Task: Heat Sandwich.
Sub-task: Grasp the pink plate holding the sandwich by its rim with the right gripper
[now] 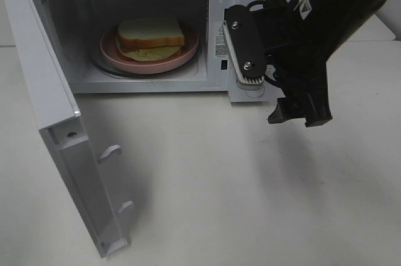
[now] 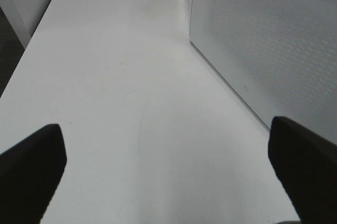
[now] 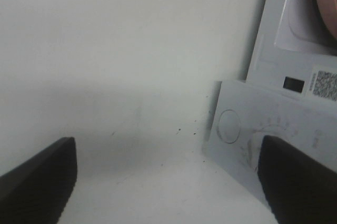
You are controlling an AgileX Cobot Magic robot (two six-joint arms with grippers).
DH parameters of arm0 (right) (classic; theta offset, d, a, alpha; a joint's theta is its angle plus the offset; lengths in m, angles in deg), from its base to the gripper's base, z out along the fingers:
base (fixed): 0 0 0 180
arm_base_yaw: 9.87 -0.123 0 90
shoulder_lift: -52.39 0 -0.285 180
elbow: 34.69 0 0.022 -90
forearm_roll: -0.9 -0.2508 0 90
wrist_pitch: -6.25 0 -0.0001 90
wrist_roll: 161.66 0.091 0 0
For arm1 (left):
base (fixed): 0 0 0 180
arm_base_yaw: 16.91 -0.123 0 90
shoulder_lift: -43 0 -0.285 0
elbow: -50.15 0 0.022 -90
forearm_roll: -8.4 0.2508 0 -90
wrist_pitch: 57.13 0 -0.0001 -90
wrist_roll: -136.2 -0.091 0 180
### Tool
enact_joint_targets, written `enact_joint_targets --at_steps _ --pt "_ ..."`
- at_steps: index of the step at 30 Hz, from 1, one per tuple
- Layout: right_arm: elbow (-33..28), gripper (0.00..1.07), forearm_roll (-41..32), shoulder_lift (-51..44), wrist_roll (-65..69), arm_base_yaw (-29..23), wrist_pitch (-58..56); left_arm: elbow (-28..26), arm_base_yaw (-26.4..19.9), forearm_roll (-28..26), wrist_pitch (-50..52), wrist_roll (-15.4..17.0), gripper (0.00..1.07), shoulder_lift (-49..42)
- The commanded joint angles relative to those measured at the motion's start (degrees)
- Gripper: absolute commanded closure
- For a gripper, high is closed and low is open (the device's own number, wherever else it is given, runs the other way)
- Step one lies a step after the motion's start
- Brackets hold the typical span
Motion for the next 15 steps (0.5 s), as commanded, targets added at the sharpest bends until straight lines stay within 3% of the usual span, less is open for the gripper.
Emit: enact_joint_targets --at_steps 1,15 --pt "3.21 0.20 1.03 3.38 0.34 -2.29 1.49 0.23 -0.17 -0.40 0.92 0.00 0.05 -1.55" --pt "14.44 0.21 1.32 14.15 1.15 -5.84 4.70 0.23 -0.17 -0.40 0.92 0.00 0.05 -1.55"
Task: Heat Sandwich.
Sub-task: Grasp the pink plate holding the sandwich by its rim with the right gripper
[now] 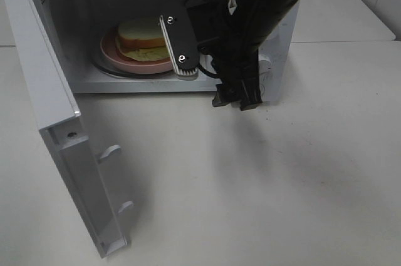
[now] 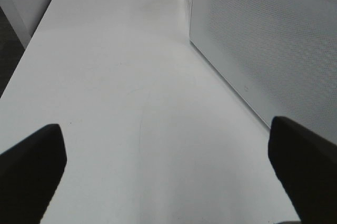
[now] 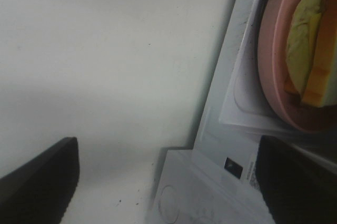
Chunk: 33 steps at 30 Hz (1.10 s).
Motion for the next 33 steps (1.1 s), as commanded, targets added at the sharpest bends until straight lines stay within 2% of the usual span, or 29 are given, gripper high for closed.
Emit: enact_joint_targets --at_steps 1,17,33 --pt "1.78 0.21 0.17 1.78 0.74 -0.40 0.57 0.23 -0.17 -0.40 0.92 0.00 0.05 -1.55" --pt "12.03 0.21 0.23 13.35 1.20 -0.29 7.62 0.23 -0.17 -0.40 0.92 0.00 0.05 -1.55" --pt "23.20 0.24 1.20 24.35 2.52 1.72 7.05 0.23 -0.17 -0.40 0.92 0.00 0.05 -1.55"
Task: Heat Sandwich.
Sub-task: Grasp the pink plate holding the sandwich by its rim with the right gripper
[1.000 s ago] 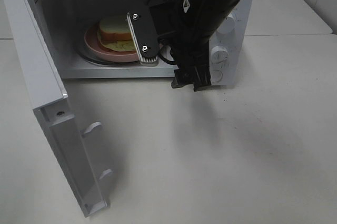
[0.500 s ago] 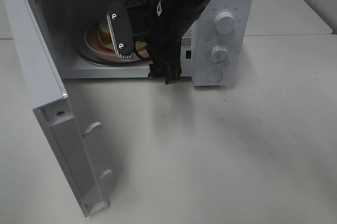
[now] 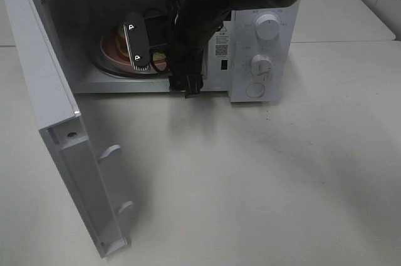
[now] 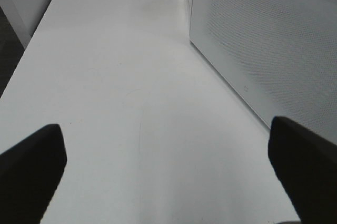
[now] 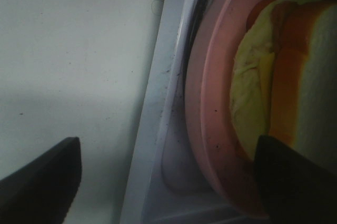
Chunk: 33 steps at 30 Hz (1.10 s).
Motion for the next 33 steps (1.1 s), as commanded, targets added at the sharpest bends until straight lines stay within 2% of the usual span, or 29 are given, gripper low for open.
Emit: enact_joint_targets --at_steps 1,14,25,26,27,28,29,30,31,32,33 --pt "1.60 0.24 0.34 1.20 0.69 0.23 -0.11 0.23 -0.17 -0.40 0.92 0.00 0.05 -1.55" --pt "11.00 0.28 -0.57 9.05 0.86 0.40 -2.75 0.23 -0.17 -0.40 0.92 0.00 0.05 -1.55" --pt "11.57 0.34 -1.38 11.17 0.86 0.86 -3.38 0.23 -0.17 -0.40 0.92 0.00 0.05 -1.55" --pt "11.57 0.36 -1.38 11.17 0.86 0.86 -3.44 0.23 -0.17 -0.40 0.92 0.00 0.05 -1.55" --pt "11.57 0.44 -1.38 11.17 0.86 0.86 -3.55 0.23 -0.17 -0.40 0.92 0.00 0.05 -1.55" --pt "11.57 0.44 -1.38 11.17 0.86 0.86 -3.55 0.23 -0.17 -0.40 0.92 0.00 0.05 -1.55" --pt "11.57 0.49 -1.38 11.17 0.86 0.86 -3.72 0.23 -0.17 -0.40 0.92 0.00 0.05 -1.55" --pt "11.57 0.56 -1.38 11.17 0.86 0.86 -4.07 0.23 -0.17 -0.40 0.92 0.00 0.05 -1.55" --pt "11.57 0.74 -1.38 11.17 0.97 0.86 -4.87 0.23 -0.17 -0.40 0.92 0.00 0.05 -1.55" --pt "11.57 0.84 -1.38 11.17 0.97 0.86 -5.10 0.23 -0.17 -0.40 0.92 0.00 0.05 -1.55" --pt "11.57 0.84 -1.38 11.17 0.97 0.86 -5.10 0.23 -0.17 -0.40 0.92 0.00 0.05 -1.55"
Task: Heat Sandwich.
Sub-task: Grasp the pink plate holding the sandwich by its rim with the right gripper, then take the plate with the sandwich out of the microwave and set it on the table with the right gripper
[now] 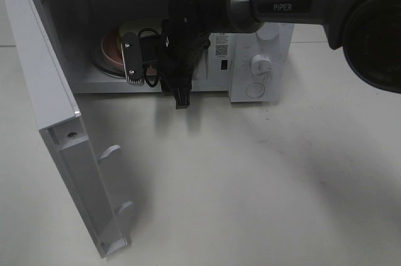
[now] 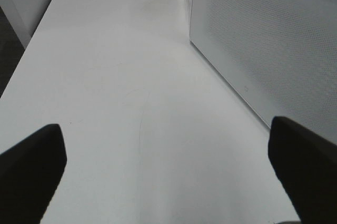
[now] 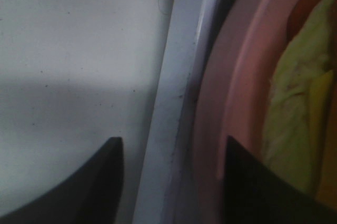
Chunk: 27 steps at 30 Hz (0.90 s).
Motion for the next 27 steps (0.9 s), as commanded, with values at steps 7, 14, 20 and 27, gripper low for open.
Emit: enact_joint_targets --at_steps 7,14,20,27 --pt "0.17 1.07 -0.46 -0.06 0.57 0.29 -2.81 0.23 -0.17 -0.40 0.92 0.00 0.05 -1.55" --pt "0.17 1.07 -1.89 -0.06 0.17 0.29 -3.78 0.23 -0.17 -0.40 0.92 0.00 0.05 -1.55" --pt "0.17 1.07 -1.89 -0.74 -0.40 0.29 -5.39 0.23 -0.17 -0.40 0.92 0.00 0.05 -1.55" --pt "-0.46 1.07 -1.66 -2.41 -1.95 0.29 -5.16 0.23 -0.17 -0.40 0.92 0.00 0.05 -1.55"
